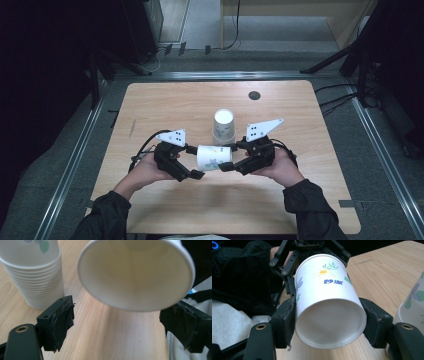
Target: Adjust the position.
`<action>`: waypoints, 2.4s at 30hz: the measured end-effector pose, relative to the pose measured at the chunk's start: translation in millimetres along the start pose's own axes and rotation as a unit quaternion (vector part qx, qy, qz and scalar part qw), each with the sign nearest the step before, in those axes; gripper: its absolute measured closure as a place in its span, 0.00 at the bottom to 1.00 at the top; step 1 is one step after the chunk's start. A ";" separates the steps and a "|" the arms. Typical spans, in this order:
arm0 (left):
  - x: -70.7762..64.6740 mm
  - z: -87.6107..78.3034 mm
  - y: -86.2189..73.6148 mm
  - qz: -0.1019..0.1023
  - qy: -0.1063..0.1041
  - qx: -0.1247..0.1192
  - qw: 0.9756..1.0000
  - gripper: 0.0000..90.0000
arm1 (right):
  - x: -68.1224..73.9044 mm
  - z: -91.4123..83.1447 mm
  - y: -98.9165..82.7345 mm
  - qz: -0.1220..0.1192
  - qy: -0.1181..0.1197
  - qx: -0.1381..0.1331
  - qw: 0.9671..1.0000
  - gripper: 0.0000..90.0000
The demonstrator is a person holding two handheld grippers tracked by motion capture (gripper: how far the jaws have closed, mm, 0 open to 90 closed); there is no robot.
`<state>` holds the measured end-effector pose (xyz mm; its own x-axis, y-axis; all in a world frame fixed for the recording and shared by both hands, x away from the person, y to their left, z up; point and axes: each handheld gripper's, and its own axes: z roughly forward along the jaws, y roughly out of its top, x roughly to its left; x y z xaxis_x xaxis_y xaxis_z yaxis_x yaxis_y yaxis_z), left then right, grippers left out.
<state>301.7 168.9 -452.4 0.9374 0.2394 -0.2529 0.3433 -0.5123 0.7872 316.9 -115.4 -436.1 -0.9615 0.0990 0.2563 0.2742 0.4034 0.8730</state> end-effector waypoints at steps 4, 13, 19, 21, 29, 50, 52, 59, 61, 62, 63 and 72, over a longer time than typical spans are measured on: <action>-4.6 -2.0 0.7 0.006 -0.006 -0.022 1.000 0.14 | 0.0 6.0 2.0 0.001 0.014 0.004 1.000 0.39; -7.2 -8.6 -2.9 -0.001 -0.006 -0.049 0.999 0.18 | -1.9 17.8 2.9 0.005 0.038 0.011 0.999 0.38; -7.0 -9.8 -4.6 -0.004 -0.010 -0.045 0.999 0.24 | -2.2 21.1 2.7 0.006 0.043 0.015 0.999 0.39; -7.0 -10.1 -4.7 -0.005 -0.011 -0.043 0.999 0.25 | -2.2 21.3 2.9 0.006 0.044 0.017 0.999 0.39; -7.9 -12.3 -4.0 0.004 -0.003 -0.019 1.000 0.27 | 0.9 26.2 1.2 -0.007 0.033 0.035 0.999 0.27; -9.2 12.1 8.5 0.044 0.019 0.158 0.986 0.28 | 2.3 23.0 -15.7 -0.016 -0.011 0.073 0.997 0.27; -9.9 13.8 9.5 0.045 0.019 0.165 0.985 0.27 | 2.1 23.7 -16.8 -0.017 -0.010 0.077 0.997 0.27; -14.9 23.5 16.8 0.050 0.028 0.199 0.978 0.27 | 3.2 38.4 -25.6 -0.018 -0.001 0.108 0.994 0.28; -15.4 25.8 17.8 0.050 0.027 0.206 0.977 0.27 | 2.7 44.1 -27.5 -0.020 0.001 0.118 0.993 0.28; -15.6 26.8 18.1 0.051 0.027 0.210 0.976 0.27 | 2.4 47.2 -28.7 -0.020 0.003 0.124 0.992 0.29; -15.6 26.8 18.1 0.051 0.027 0.210 0.976 0.27 | 2.5 50.1 -29.9 -0.019 0.005 0.130 0.991 0.29; -18.8 32.5 17.7 0.060 0.029 0.227 0.972 0.27 | 3.6 67.4 -36.3 -0.026 0.015 0.172 0.985 0.33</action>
<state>292.1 128.4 -452.0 0.9720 0.1941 -0.1322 0.2340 -0.8475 0.4765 302.3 -68.4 -494.9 -0.9718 0.0451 0.2313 0.1974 0.6917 0.6947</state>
